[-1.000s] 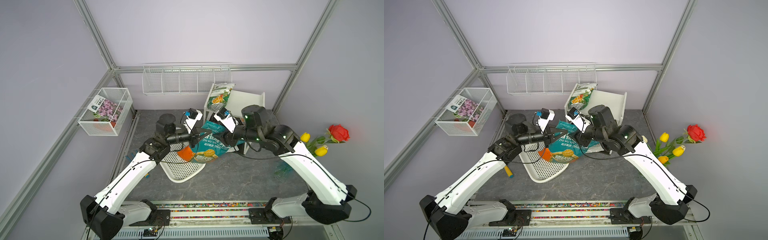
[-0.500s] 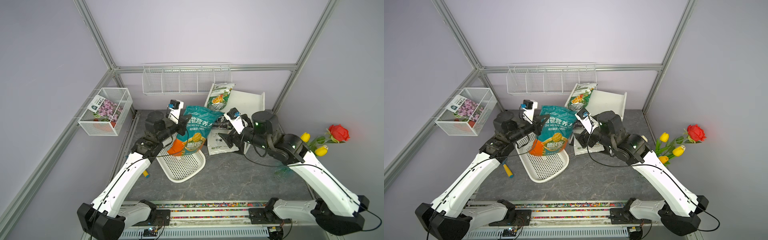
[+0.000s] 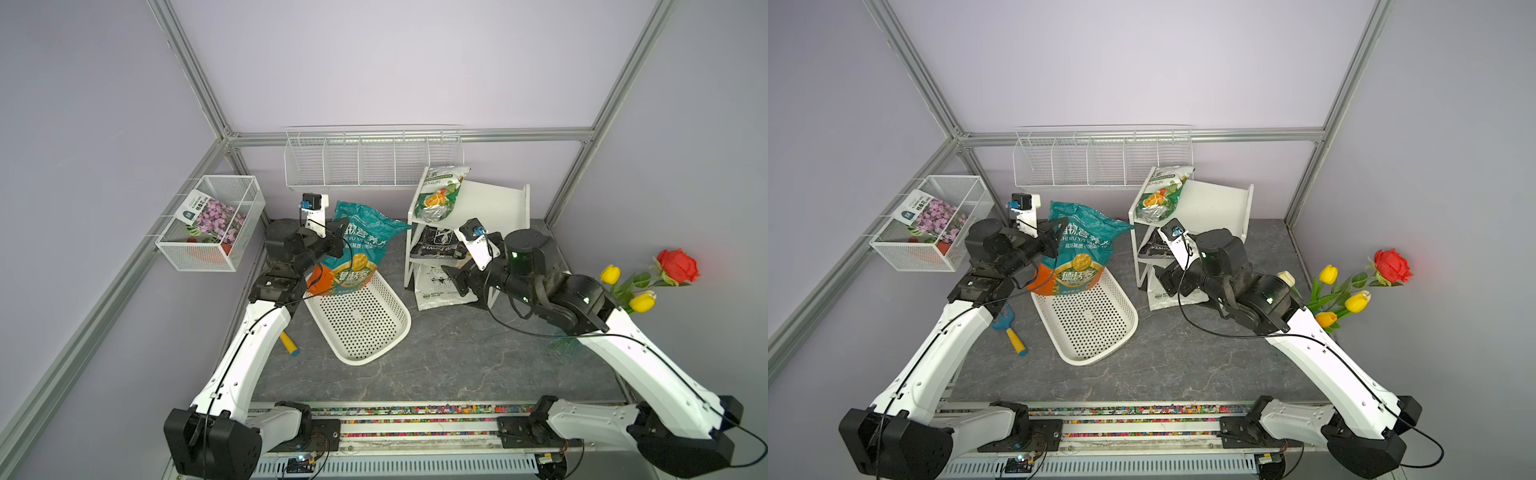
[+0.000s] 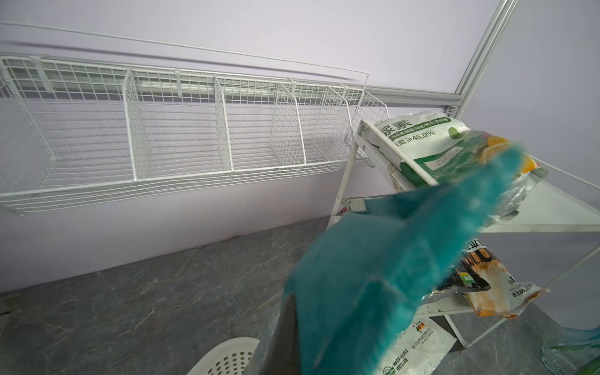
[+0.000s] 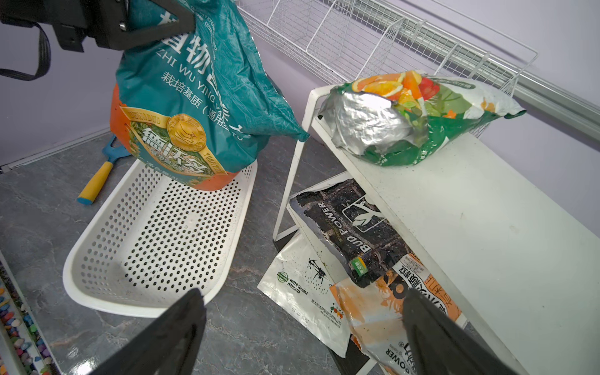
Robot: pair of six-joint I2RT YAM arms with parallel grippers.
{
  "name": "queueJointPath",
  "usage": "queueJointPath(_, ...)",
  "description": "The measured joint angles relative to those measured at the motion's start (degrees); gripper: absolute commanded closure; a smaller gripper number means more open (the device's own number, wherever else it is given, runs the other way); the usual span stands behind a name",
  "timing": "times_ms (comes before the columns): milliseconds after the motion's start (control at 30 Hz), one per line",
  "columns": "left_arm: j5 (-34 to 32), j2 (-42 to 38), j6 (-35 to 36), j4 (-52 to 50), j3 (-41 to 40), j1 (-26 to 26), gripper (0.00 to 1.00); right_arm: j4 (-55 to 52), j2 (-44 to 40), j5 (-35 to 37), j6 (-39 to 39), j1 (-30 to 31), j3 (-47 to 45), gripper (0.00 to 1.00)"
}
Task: Take down the fertilizer bag from the shelf
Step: Place the fertilizer bag in the storage box.
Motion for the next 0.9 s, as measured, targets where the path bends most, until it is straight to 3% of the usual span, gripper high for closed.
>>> queueJointPath(367, -1.25, 7.17, -0.68, 9.09, -2.12, 1.53, 1.00, 0.35, -0.04, 0.66, 0.63, 0.00, -1.90, 0.03)
queueJointPath(700, -11.26, 9.11, -8.28, 31.50, -18.99, 2.67, 1.00, 1.62, -0.07, 1.07, 1.25, 0.00, -3.21, 0.03)
queueJointPath(900, -16.31, 8.61, -9.42, 42.93, -25.92, 4.31, 1.00, 1.62, -0.07, 1.05, 1.25, -0.04, -3.89, 0.03)
